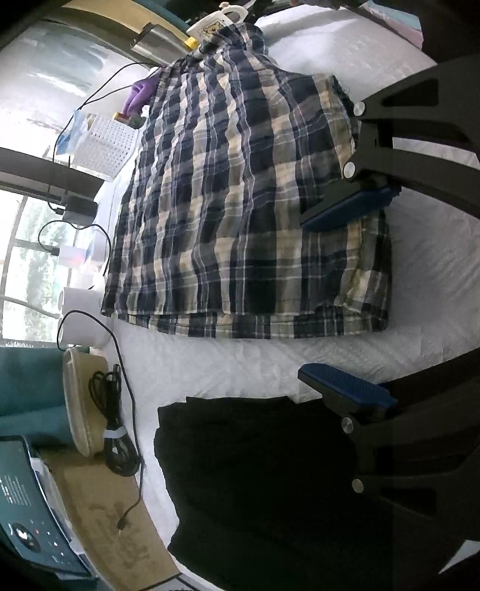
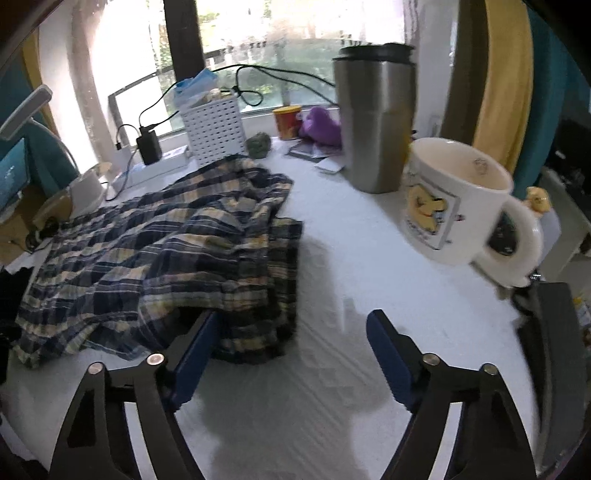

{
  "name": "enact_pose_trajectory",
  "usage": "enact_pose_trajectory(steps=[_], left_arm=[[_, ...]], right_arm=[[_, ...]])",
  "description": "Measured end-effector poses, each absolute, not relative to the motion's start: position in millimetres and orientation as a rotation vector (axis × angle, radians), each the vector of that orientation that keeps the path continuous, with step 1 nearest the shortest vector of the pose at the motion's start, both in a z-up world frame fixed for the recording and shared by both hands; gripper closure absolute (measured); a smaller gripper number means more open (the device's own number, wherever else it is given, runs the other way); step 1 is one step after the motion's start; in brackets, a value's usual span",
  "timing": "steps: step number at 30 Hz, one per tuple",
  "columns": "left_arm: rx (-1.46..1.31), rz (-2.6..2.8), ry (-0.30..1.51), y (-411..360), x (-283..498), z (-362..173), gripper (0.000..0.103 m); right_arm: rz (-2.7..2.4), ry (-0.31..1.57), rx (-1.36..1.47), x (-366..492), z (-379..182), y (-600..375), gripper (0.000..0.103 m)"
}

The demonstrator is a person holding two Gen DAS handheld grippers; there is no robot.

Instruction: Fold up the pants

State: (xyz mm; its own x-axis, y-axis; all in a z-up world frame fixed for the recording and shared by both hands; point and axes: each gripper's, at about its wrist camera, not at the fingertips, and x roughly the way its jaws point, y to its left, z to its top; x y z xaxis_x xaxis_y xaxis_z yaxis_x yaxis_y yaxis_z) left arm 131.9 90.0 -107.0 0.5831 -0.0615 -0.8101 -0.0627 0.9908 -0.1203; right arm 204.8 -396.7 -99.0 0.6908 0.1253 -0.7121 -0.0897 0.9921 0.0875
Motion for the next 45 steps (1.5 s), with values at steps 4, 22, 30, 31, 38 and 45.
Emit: enact_pose_trajectory(steps=[4,22,30,31,38,45], left_arm=[[-0.129,0.007,0.958,84,128,-106,0.036],[-0.096,-0.042,0.871,78,105,-58,0.096],[-0.090,-0.045,0.911,83,93,-62,0.096],[-0.097,-0.046,0.930,84,91,-69,0.096],[-0.117,-0.056,1.015,87,85,-99,0.096],[-0.086,-0.040,1.010,93,82,-86,0.083]], right_arm=[[0.169,0.824,0.053,214,-110,-386,0.033],[0.181,0.737,-0.078,198,-78,-390,0.079],[0.169,0.752,-0.107,183,-69,-400,0.079],[0.171,0.772,-0.105,183,-75,-402,0.079],[0.156,0.854,-0.083,178,-106,-407,0.079],[0.153,0.805,-0.106,172,-86,-401,0.074]])
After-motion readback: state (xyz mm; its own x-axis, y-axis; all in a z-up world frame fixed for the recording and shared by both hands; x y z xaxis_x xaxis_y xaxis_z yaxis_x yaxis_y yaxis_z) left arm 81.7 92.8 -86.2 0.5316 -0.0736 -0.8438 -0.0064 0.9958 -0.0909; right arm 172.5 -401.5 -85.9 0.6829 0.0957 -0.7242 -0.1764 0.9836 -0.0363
